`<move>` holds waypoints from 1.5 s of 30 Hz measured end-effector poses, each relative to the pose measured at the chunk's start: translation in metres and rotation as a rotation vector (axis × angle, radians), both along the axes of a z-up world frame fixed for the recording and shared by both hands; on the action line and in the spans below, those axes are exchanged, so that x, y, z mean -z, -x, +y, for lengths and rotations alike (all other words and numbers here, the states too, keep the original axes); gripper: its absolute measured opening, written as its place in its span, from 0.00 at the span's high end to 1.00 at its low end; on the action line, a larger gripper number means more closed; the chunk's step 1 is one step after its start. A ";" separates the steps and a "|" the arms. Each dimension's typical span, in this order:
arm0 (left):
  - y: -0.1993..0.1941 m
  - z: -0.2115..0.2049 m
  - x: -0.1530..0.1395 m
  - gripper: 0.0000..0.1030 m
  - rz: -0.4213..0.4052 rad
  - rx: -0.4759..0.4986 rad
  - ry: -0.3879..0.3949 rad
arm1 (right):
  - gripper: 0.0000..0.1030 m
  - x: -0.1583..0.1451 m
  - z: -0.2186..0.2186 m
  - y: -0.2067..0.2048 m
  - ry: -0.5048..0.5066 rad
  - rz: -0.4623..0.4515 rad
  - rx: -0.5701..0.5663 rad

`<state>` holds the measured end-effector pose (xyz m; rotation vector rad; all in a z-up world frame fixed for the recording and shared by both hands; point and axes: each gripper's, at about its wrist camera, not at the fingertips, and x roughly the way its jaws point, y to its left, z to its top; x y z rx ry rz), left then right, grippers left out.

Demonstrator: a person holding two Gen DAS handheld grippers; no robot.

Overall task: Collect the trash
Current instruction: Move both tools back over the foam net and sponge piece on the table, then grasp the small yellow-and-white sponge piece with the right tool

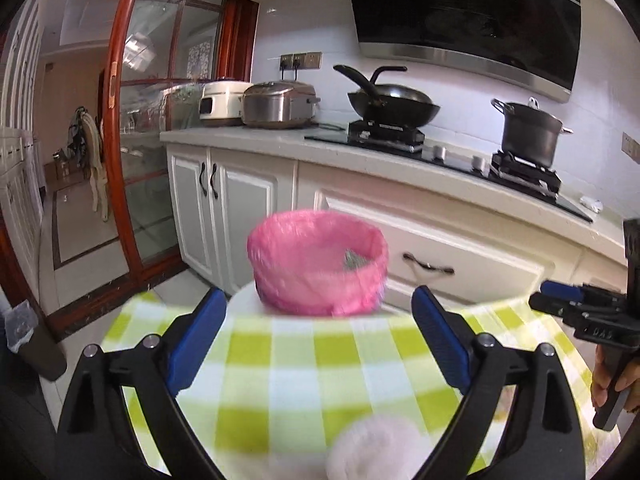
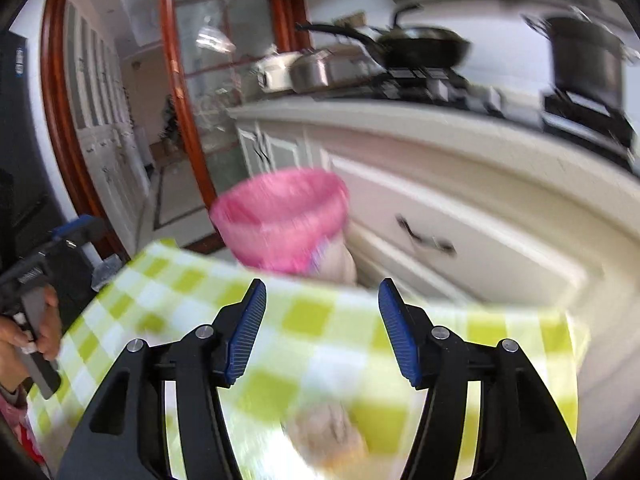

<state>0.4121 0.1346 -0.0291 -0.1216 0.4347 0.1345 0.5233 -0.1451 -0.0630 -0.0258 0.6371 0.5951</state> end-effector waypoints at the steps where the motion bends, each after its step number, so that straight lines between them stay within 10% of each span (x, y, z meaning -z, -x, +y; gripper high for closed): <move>1: 0.008 -0.003 0.004 0.12 0.006 -0.005 0.007 | 0.45 0.008 -0.007 0.009 -0.006 0.016 0.010; 20: 0.037 -0.054 0.083 0.12 0.159 -0.066 -0.011 | 0.38 0.070 -0.019 0.084 0.005 0.091 0.028; 45: -0.007 -0.059 0.118 0.09 0.257 -0.096 -0.003 | 0.26 0.111 0.008 0.010 0.176 0.181 -0.008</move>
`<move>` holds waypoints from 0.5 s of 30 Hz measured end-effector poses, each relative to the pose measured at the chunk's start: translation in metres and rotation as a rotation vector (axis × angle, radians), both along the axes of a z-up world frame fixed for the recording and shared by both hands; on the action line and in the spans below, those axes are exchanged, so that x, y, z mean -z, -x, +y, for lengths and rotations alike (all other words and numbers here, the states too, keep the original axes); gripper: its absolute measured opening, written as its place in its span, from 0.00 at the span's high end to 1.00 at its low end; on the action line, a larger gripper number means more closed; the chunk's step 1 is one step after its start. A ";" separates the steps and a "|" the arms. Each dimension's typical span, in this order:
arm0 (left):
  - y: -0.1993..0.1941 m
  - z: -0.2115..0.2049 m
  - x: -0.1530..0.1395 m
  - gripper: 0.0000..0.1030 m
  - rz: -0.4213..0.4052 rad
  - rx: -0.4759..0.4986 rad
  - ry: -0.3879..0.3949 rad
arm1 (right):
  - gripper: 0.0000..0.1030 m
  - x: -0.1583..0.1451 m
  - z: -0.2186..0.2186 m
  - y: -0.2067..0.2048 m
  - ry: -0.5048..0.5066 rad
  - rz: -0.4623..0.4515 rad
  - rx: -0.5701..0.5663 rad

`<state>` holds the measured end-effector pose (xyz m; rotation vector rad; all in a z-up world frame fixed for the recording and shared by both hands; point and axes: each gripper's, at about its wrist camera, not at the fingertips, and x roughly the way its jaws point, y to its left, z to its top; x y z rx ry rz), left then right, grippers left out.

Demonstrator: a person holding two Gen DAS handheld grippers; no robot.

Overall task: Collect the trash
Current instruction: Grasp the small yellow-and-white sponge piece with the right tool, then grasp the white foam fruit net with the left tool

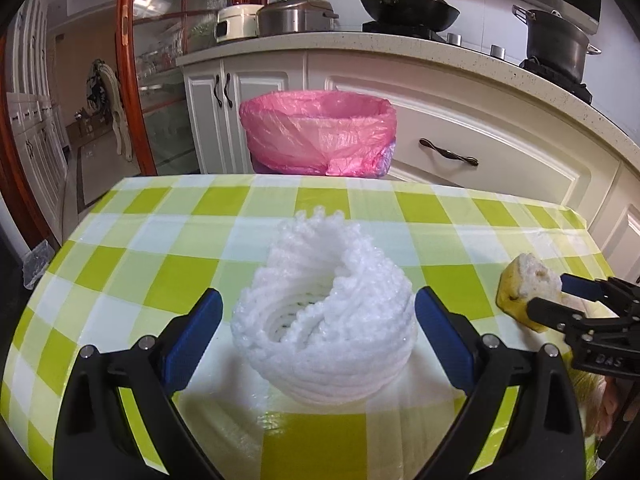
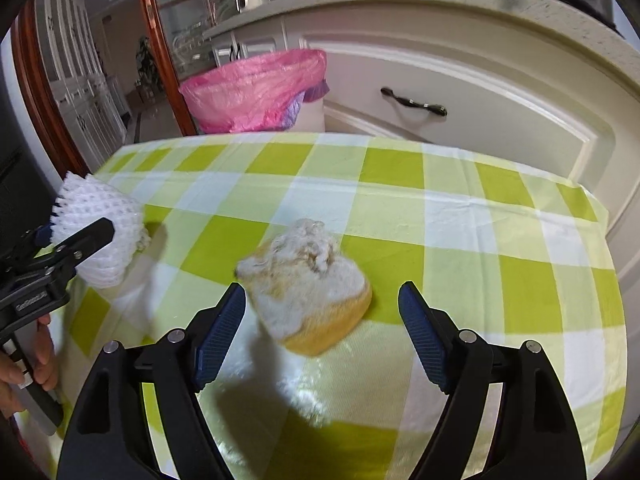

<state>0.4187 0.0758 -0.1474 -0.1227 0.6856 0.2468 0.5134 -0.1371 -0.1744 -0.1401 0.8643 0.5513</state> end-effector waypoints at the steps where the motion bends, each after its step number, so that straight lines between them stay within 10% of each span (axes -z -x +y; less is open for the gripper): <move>1: -0.002 0.001 0.000 0.09 -0.002 -0.002 0.005 | 0.26 0.001 0.002 -0.002 0.008 0.001 -0.004; 5: -0.005 0.000 0.001 0.09 0.001 0.009 0.013 | 0.25 0.007 0.009 -0.008 0.039 0.019 -0.020; 9: -0.004 0.000 0.000 0.11 -0.008 0.019 0.018 | 0.45 0.004 0.014 -0.003 0.047 0.002 -0.051; 15: -0.001 -0.005 0.000 0.38 -0.007 0.053 0.003 | 0.50 -0.002 0.014 0.011 0.016 -0.021 -0.055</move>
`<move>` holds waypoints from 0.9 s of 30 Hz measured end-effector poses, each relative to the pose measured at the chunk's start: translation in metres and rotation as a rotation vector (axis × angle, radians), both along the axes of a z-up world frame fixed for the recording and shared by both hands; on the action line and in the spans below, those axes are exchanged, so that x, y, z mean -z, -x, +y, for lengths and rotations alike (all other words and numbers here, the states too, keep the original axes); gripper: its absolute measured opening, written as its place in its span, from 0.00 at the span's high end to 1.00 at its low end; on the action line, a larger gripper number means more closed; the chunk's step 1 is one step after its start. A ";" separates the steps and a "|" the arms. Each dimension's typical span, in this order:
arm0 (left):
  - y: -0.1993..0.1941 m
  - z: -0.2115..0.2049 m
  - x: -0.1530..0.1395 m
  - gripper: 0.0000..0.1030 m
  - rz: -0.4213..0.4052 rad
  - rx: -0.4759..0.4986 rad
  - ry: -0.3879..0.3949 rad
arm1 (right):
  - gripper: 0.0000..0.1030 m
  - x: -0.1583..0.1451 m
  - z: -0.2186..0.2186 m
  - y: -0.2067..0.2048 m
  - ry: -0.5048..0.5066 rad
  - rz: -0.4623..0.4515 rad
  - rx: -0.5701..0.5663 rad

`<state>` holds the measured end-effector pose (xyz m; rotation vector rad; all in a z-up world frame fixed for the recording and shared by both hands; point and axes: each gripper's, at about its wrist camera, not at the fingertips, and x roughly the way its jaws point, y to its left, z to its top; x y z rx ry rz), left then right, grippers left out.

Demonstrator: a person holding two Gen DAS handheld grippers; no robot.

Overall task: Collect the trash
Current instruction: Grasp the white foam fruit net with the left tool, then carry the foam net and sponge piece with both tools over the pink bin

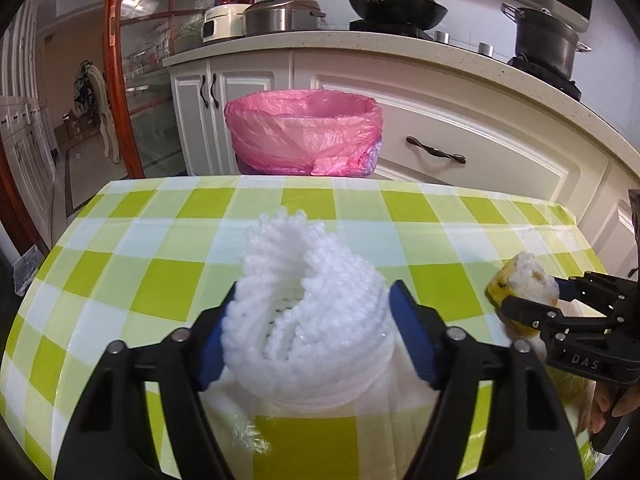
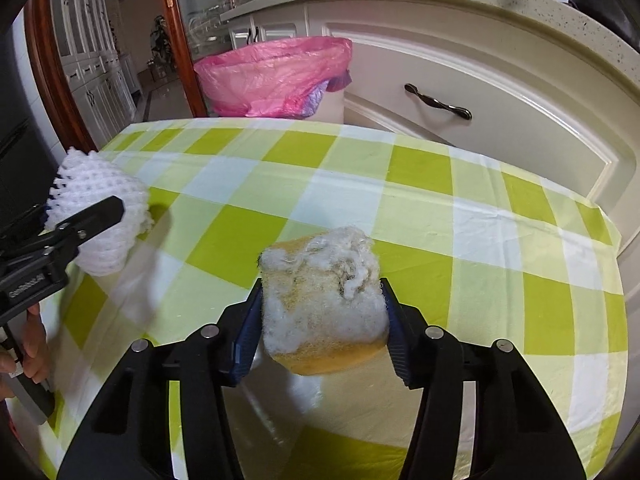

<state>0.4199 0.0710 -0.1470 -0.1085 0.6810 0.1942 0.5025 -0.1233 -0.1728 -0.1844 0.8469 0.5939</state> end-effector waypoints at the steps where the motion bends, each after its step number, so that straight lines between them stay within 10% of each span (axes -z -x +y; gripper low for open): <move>1: 0.001 -0.001 -0.001 0.43 0.000 0.004 -0.004 | 0.50 -0.002 -0.001 0.002 -0.009 -0.003 0.004; 8: 0.018 0.001 -0.011 0.60 -0.022 0.021 0.000 | 0.51 -0.021 -0.005 0.023 -0.069 -0.022 0.015; 27: 0.117 0.001 -0.099 0.63 -0.252 0.068 -0.094 | 0.51 -0.110 0.005 0.106 -0.238 -0.171 0.023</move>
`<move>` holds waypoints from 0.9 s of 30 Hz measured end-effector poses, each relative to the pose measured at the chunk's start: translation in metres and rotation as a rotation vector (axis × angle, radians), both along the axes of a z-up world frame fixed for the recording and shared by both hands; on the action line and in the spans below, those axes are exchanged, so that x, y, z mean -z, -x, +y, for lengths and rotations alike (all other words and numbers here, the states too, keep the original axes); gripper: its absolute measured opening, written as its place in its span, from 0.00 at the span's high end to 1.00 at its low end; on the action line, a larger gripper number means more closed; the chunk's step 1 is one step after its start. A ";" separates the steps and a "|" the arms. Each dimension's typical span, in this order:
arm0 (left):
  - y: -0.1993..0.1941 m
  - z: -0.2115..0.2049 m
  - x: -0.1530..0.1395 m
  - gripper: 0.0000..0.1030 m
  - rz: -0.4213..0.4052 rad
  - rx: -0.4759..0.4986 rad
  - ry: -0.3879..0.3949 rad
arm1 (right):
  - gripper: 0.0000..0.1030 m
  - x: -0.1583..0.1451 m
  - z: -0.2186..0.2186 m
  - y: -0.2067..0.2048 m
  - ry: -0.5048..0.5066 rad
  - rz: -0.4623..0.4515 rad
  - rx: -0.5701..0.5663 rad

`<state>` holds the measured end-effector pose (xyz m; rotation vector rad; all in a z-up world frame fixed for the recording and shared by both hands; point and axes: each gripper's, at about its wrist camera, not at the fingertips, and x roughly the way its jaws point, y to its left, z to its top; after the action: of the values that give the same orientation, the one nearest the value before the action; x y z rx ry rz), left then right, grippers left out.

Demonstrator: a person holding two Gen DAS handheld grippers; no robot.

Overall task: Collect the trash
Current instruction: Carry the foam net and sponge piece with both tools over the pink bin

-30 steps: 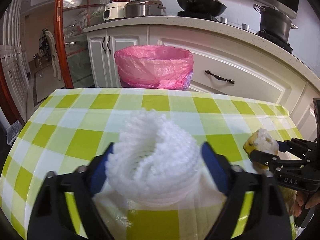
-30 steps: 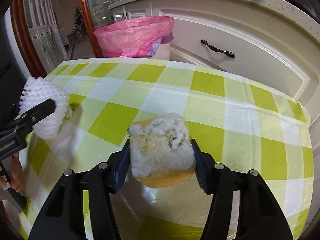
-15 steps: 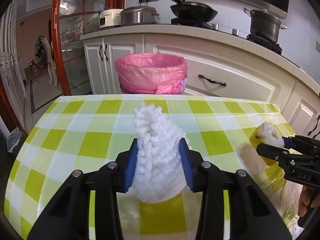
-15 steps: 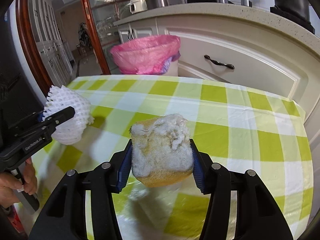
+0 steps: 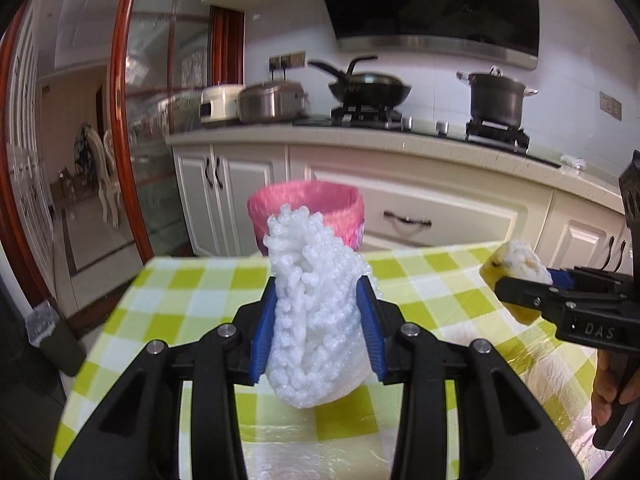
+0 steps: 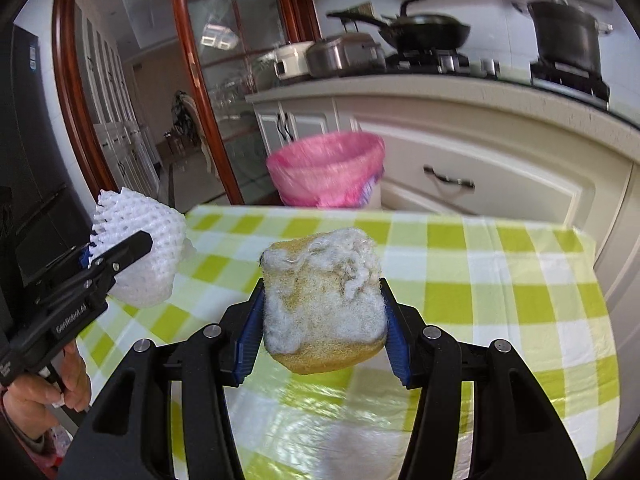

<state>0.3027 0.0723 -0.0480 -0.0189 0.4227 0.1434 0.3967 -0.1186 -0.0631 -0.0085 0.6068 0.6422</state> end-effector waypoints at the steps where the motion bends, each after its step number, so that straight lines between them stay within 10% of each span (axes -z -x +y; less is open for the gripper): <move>1: 0.003 0.000 -0.004 0.63 -0.007 0.001 -0.003 | 0.51 -0.005 0.001 0.002 -0.003 -0.009 -0.002; 27: -0.001 0.021 -0.057 0.63 -0.088 -0.013 -0.029 | 0.51 -0.074 0.032 0.004 -0.045 -0.133 0.019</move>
<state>0.3042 0.0933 0.0092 0.0004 0.3329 0.1609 0.3923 -0.0863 0.0107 -0.0030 0.4639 0.6311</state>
